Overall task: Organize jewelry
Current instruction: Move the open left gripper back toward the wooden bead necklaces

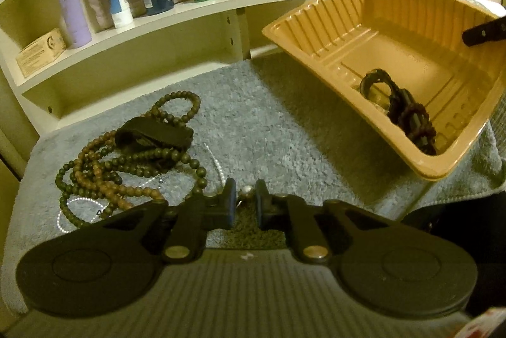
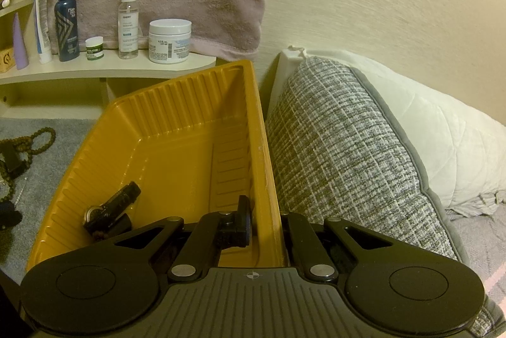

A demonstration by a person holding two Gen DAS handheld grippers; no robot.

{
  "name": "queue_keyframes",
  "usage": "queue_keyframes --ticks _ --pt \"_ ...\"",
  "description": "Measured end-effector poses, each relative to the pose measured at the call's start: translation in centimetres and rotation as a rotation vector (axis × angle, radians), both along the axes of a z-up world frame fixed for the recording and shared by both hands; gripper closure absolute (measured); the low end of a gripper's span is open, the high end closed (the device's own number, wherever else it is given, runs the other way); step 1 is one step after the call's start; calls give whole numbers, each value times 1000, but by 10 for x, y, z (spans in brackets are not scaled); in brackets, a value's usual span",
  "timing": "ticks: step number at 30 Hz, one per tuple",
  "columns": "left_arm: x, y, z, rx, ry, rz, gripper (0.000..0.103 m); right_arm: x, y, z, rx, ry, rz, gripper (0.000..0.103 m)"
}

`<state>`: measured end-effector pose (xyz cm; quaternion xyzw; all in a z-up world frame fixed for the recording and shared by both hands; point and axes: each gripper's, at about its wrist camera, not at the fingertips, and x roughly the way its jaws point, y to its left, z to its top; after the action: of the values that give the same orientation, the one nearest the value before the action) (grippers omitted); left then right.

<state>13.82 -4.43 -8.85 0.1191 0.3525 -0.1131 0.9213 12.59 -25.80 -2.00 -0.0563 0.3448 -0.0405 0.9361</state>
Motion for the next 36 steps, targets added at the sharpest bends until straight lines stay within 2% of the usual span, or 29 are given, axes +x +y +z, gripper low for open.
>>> queue_keyframes --ticks 5,18,28,31,36 --pt "0 -2 1 5 1 -3 96 0 0 0 0 0 0 99" --pt "1 -3 20 -30 -25 12 96 0 0 0 0 0 0 99" --pt "-2 -3 17 -28 -6 20 96 0 0 0 0 0 1 99" --pt "-2 -6 13 -8 6 3 95 0 0 0 2 0 -1 99" --pt "-5 -13 3 69 -4 -39 87 0 0 -1 0 1 0 99"
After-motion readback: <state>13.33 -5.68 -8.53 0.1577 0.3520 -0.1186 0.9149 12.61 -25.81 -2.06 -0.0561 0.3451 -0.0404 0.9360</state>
